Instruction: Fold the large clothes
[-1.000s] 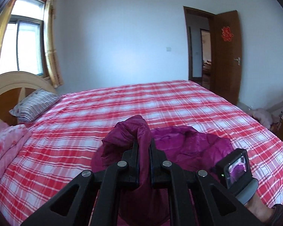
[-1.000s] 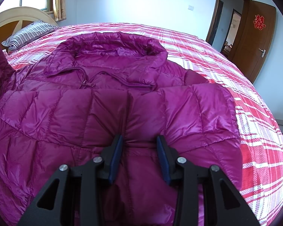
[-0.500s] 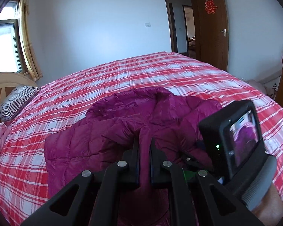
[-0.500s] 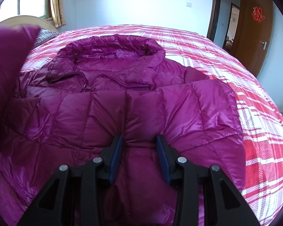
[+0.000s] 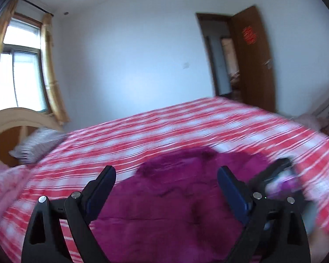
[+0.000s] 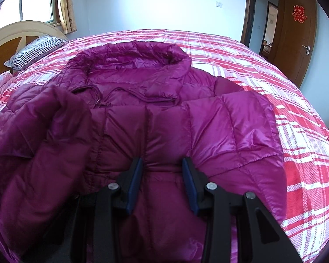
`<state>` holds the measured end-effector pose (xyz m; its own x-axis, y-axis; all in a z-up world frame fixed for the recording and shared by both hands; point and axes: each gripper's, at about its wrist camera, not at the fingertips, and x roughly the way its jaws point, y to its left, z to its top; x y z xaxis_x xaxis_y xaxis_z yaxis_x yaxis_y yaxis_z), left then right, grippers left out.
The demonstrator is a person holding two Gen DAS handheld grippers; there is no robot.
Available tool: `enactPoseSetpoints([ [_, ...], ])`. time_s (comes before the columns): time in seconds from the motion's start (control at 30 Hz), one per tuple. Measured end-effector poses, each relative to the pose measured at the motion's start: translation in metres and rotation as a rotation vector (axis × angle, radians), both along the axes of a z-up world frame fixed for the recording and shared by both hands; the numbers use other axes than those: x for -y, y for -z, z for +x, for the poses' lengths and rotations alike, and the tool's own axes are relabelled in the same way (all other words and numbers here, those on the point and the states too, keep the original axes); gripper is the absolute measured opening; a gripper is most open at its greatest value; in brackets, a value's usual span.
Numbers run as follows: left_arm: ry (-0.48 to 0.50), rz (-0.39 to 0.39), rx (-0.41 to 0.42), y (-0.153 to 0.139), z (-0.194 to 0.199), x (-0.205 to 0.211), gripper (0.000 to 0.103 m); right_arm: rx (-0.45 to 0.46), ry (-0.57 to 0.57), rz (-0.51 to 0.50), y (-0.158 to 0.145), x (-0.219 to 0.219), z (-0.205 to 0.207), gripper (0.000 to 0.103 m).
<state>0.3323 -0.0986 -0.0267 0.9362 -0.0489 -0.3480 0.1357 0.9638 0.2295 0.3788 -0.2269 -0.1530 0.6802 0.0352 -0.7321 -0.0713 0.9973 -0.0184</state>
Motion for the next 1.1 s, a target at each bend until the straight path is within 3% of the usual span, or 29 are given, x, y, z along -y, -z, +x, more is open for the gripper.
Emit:
enactPoseSetpoints([
  [0.07,-0.124,0.058,-0.032,0.021,0.023,-0.023,0.094,0.0,0.001,-0.001,0.0,-0.001,-0.001,0.042],
  [0.17,-0.283,0.131,-0.179,0.072,0.066,-0.056,0.094,0.001,0.001,0.0,-0.001,0.0,-0.002,0.042],
  [0.27,-0.323,0.13,-0.298,0.112,0.088,-0.068,0.094,0.001,0.0,0.0,-0.001,0.001,-0.002,0.042],
  [0.43,-0.294,0.169,-0.288,0.114,0.088,-0.055,0.094,0.031,0.071,0.129,-0.015,0.029,-0.013,0.042],
  [0.57,-0.286,0.169,-0.313,0.121,0.094,-0.051,0.094,0.169,0.208,0.141,-0.057,0.049,-0.047,0.044],
  [0.63,-0.284,0.158,-0.324,0.122,0.095,-0.052,0.094,0.219,0.166,0.176,-0.079,0.039,-0.057,0.044],
  [0.7,-0.281,0.151,-0.328,0.121,0.095,-0.053,0.094,0.222,0.042,0.154,-0.093,0.004,-0.058,0.044],
  [0.83,-0.297,0.058,-0.293,0.104,0.085,-0.072,0.094,0.132,-0.121,0.145,-0.077,-0.05,-0.037,0.039],
  [0.97,-0.335,-0.033,-0.206,0.071,0.071,-0.1,0.094,0.043,-0.136,0.093,-0.037,-0.061,-0.019,0.037],
  [1.1,-0.246,-0.073,-0.178,0.054,0.076,-0.088,0.094,0.026,-0.12,0.083,-0.018,-0.045,-0.017,0.034],
])
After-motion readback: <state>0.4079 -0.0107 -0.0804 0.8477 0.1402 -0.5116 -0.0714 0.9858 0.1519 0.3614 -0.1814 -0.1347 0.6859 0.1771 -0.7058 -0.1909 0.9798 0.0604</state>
